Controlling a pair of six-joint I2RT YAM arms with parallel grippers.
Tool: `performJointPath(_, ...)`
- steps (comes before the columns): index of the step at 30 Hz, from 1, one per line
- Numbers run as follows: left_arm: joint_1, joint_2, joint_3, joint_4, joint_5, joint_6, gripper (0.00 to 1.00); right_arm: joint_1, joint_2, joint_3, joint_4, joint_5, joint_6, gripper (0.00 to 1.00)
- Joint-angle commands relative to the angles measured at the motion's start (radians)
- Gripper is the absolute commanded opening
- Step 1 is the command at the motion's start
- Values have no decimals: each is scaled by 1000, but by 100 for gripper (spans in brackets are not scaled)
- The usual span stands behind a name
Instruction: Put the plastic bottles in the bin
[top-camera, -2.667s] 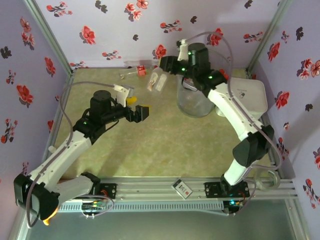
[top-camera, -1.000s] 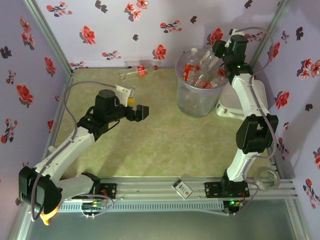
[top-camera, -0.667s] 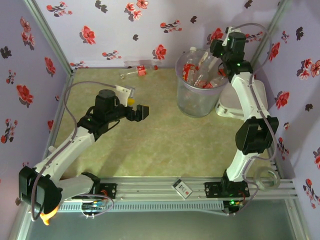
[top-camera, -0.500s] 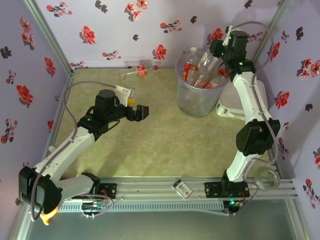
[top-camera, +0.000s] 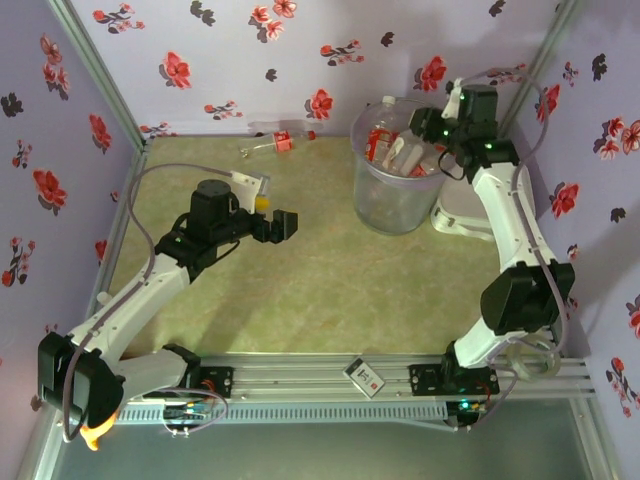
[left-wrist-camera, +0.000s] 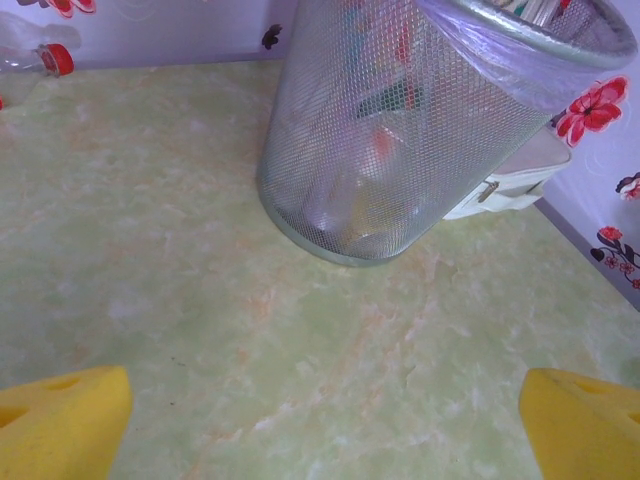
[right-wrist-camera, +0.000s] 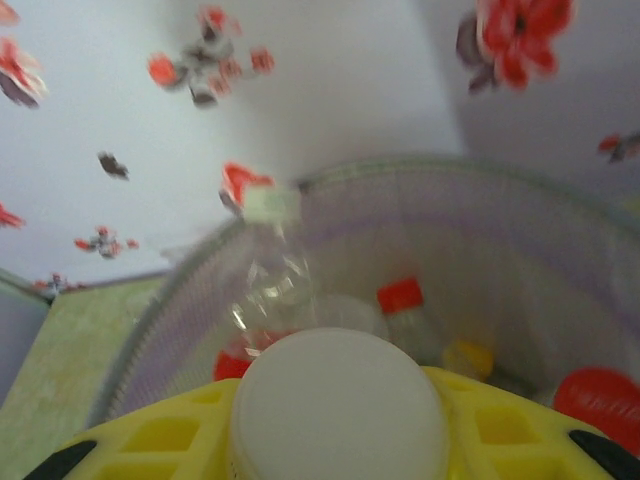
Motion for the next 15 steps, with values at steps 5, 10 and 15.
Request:
performJointPath(5, 8, 13, -6, 23, -10, -7, 100, 4, 15, -102, 39, -80, 92, 32)
performJointPath(10, 20, 58, 32, -5, -21, 4, 100, 6, 18, -111, 27, -92, 87, 41)
performJointPath(15, 78, 140, 114, -85, -71, 29, 100, 5, -11, -44, -20, -77, 40, 64)
